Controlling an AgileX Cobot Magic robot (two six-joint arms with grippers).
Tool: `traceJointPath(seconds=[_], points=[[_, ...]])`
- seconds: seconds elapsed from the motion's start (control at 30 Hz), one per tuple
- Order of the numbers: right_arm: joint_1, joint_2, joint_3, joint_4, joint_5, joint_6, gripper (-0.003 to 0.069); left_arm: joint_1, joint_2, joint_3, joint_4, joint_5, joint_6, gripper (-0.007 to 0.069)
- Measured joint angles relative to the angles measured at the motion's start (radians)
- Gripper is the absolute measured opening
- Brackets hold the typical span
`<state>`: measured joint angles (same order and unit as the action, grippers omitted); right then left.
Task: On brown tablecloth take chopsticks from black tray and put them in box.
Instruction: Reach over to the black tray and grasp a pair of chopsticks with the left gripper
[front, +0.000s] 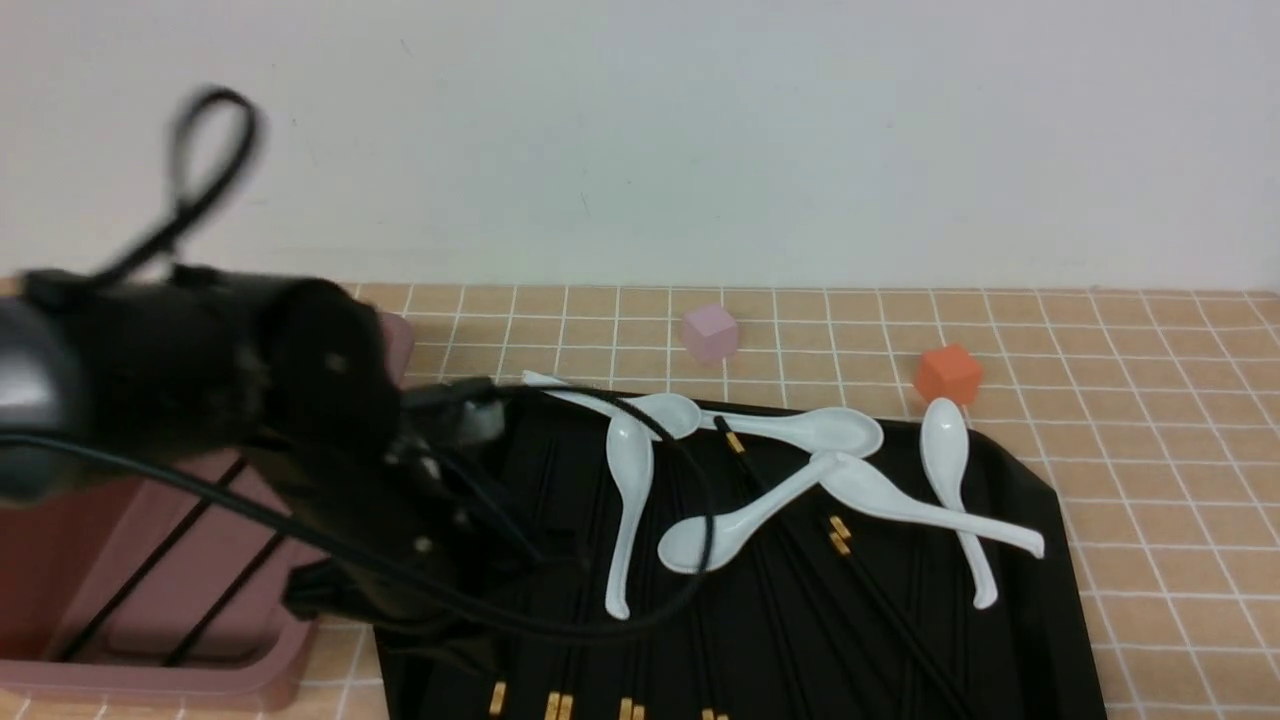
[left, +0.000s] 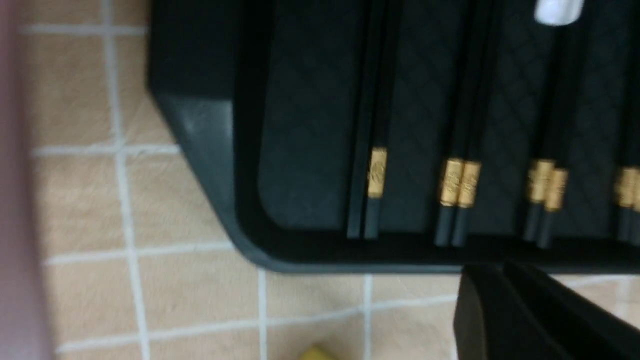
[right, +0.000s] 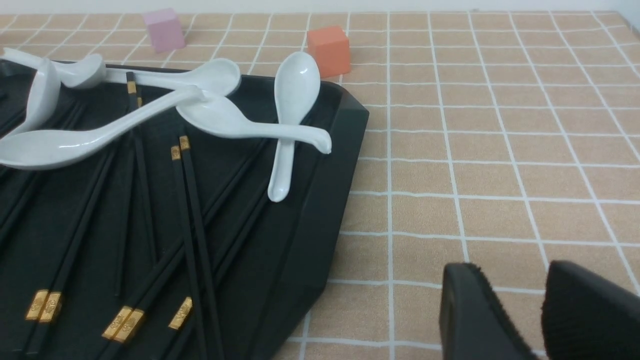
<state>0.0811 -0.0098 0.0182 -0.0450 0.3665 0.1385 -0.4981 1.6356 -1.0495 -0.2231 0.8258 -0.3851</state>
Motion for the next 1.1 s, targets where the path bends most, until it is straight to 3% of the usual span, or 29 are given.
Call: traceJointPath(seconds=[0.2,0.3,1.1], points=[[0.000,0.000,0.000,0.000,0.000,0.000,0.0240,-0.010,0.060,-0.007,0.058,-0.102,-0.020,0.0248],[0.000,0.000,0.000,0.000,0.000,0.000,0.0240,-0.010,0.072,-0.007,0.094,-0.168,-0.022,0.0295],[0.000,0.000,0.000,0.000,0.000,0.000,0.0240,-0.010,0.300,-0.156,0.174,-0.059,-0.046,0.0300]])
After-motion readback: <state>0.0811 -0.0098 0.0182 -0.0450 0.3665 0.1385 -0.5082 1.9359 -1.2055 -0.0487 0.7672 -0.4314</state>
